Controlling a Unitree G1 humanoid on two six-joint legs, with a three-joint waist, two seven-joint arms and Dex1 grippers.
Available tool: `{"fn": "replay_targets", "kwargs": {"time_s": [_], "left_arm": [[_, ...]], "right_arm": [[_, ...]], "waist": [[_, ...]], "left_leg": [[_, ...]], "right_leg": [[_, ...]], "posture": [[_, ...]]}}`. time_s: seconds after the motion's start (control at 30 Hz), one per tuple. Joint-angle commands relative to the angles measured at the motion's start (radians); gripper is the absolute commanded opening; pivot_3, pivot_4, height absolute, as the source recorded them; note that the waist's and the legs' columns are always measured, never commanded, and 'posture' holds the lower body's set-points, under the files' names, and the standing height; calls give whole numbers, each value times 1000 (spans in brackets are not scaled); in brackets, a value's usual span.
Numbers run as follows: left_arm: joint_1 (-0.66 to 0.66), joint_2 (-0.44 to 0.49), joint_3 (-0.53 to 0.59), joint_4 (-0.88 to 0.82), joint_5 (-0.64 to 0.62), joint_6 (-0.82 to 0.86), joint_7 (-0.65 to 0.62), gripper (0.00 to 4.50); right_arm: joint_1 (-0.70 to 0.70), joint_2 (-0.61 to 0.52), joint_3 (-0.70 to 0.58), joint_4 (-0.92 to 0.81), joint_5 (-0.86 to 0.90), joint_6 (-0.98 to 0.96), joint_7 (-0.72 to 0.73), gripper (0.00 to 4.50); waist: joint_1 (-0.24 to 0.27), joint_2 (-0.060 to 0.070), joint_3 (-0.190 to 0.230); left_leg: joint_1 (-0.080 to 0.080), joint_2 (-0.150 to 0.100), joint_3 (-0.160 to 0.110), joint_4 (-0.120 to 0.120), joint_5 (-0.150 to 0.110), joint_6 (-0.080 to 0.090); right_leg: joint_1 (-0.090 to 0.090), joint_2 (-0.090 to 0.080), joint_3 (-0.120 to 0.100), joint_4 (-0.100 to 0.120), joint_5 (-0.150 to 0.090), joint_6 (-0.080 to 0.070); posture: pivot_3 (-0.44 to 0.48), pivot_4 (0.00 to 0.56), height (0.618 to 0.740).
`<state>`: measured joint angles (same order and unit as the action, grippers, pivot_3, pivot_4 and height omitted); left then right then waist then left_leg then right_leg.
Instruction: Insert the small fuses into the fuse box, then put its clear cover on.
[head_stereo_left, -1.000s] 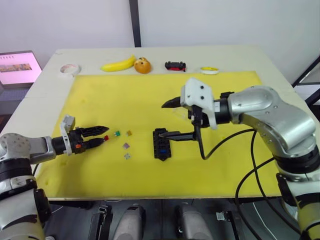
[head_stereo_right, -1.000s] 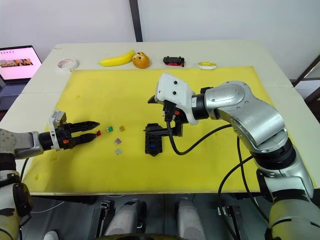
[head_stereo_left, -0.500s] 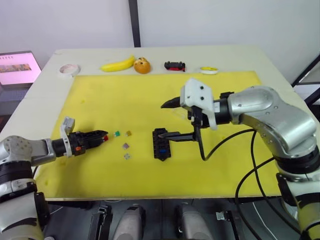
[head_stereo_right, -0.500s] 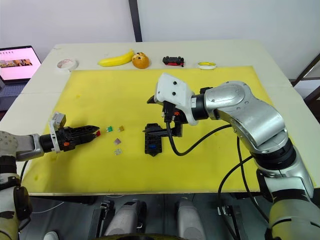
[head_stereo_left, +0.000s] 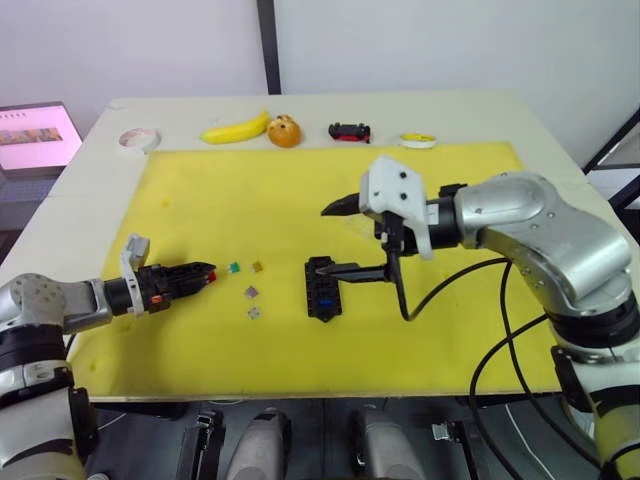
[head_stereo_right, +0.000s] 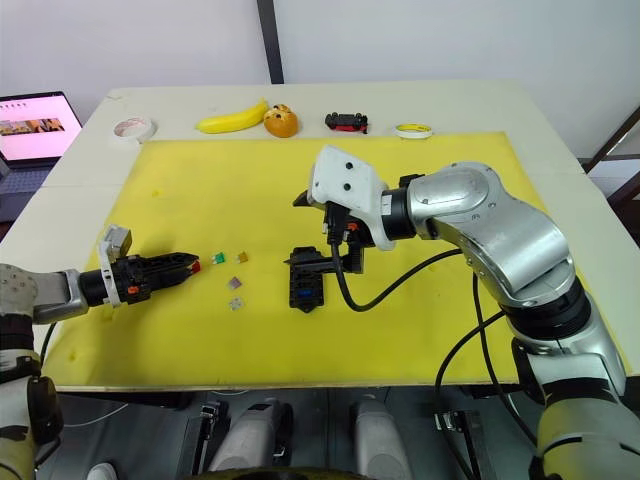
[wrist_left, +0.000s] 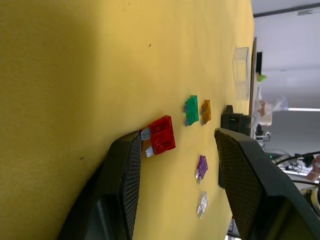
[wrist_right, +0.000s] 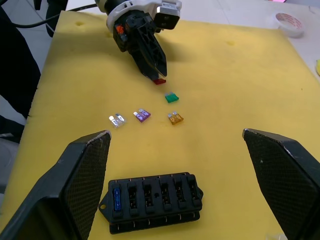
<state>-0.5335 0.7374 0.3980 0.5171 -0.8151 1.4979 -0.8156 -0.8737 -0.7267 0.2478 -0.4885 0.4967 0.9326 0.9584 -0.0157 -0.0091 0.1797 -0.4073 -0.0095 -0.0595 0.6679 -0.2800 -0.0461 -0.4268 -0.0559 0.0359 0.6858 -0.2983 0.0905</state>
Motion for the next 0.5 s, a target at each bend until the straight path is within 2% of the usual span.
{"fn": "replay_targets", "kwargs": {"time_s": [0.03, 0.07, 0.5], "left_arm": [[27, 5, -29, 2, 28, 0, 8, 1476], [29, 6, -30, 0, 29, -1, 7, 1049], [43, 16, -41, -4, 38, -15, -10, 1049]], "right_arm": [[-28, 4, -17, -35, 10, -1, -6, 4500], [-28, 4, -17, -36, 10, -2, -6, 4500], [-27, 9, -16, -38, 13, 2, -9, 4500]], "waist": [[-1, 0, 0], [-1, 0, 0], [-2, 0, 0]], "left_leg": [[0, 0, 0, 0, 0, 0], [0, 0, 0, 0, 0, 0], [0, 0, 0, 0, 0, 0]], "right_leg": [[0, 0, 0, 0, 0, 0], [0, 0, 0, 0, 0, 0], [0, 0, 0, 0, 0, 0]], "posture": [[0, 150, 740], [0, 150, 740], [0, 150, 740]]}}
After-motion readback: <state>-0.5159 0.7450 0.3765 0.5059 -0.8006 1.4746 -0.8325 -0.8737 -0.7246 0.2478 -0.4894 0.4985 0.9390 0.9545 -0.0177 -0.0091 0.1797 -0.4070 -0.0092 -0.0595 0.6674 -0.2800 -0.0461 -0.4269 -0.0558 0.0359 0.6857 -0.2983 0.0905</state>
